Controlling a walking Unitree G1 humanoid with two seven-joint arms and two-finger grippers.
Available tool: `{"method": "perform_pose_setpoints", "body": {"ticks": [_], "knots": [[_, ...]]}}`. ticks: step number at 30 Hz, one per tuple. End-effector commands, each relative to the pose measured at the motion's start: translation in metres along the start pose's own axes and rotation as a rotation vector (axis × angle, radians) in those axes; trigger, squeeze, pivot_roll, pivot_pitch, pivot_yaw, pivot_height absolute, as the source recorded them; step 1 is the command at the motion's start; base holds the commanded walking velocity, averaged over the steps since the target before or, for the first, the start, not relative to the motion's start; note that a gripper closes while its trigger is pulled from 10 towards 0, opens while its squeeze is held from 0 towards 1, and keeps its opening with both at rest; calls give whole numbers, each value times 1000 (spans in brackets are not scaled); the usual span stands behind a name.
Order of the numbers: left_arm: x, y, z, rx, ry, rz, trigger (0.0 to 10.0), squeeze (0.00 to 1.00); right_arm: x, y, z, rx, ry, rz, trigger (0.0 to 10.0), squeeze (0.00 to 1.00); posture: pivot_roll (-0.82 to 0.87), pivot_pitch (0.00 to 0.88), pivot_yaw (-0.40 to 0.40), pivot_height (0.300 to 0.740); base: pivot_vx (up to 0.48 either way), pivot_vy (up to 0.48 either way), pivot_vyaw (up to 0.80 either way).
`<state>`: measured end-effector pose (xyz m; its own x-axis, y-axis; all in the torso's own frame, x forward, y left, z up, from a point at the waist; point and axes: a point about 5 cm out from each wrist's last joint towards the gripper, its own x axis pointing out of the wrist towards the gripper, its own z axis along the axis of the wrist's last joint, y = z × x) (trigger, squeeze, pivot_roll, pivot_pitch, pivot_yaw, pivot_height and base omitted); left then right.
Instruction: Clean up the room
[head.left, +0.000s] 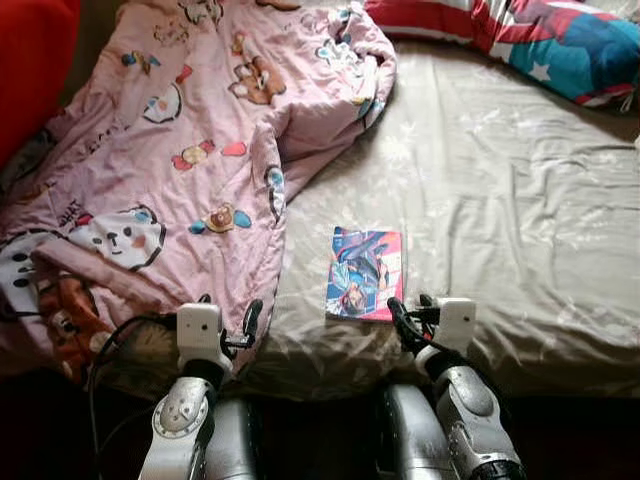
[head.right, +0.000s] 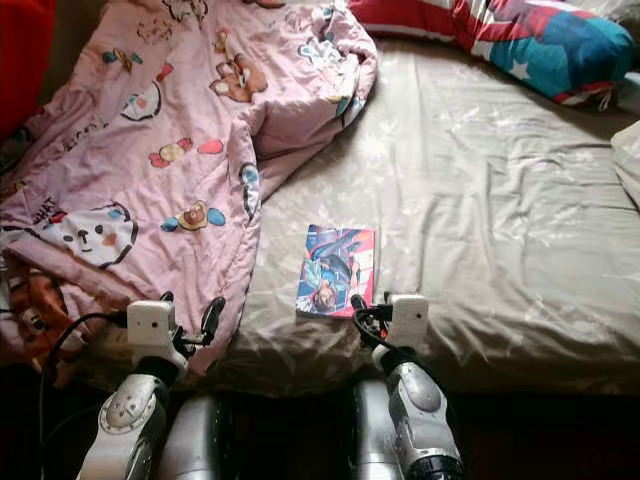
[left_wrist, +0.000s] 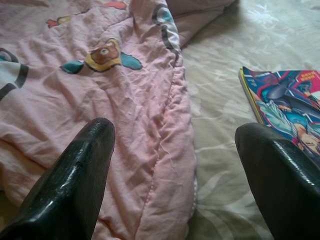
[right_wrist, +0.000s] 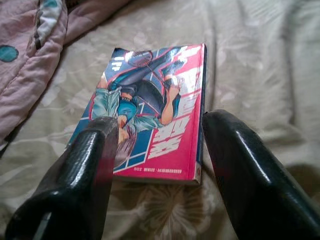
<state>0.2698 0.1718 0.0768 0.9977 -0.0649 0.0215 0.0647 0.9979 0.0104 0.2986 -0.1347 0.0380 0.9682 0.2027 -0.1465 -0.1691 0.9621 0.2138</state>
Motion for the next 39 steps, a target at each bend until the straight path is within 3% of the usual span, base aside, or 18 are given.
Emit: {"method": "perform_pose_setpoints", "body": {"ticks": [1,4,6,15,29,39], "knots": [[-3,1,-2,8,15,2,10000,0,-1,-1,-12,45,68,-20,10000,0,-21,269,9,588,0,0,0],[-3,1,-1,10,14,2,10000,0,0,-1,-13,65,76,-23,10000,0,-15,271,12,588,0,0,0],[-3,2,3,15,7,0,10000,0,3,-1,-15,145,91,-32,10000,0,-1,280,21,588,0,0,0],[5,12,11,48,-10,18,10000,0,15,-3,-13,301,113,-97,10000,0,39,310,40,588,0,0,0],[-5,20,11,74,14,20,10000,0,22,-19,4,343,35,-166,10000,0,59,352,64,588,0,0,0],[-14,26,9,85,34,27,10000,0,17,-21,-4,347,50,-177,10000,0,79,363,74,588,0,0,0]]}}
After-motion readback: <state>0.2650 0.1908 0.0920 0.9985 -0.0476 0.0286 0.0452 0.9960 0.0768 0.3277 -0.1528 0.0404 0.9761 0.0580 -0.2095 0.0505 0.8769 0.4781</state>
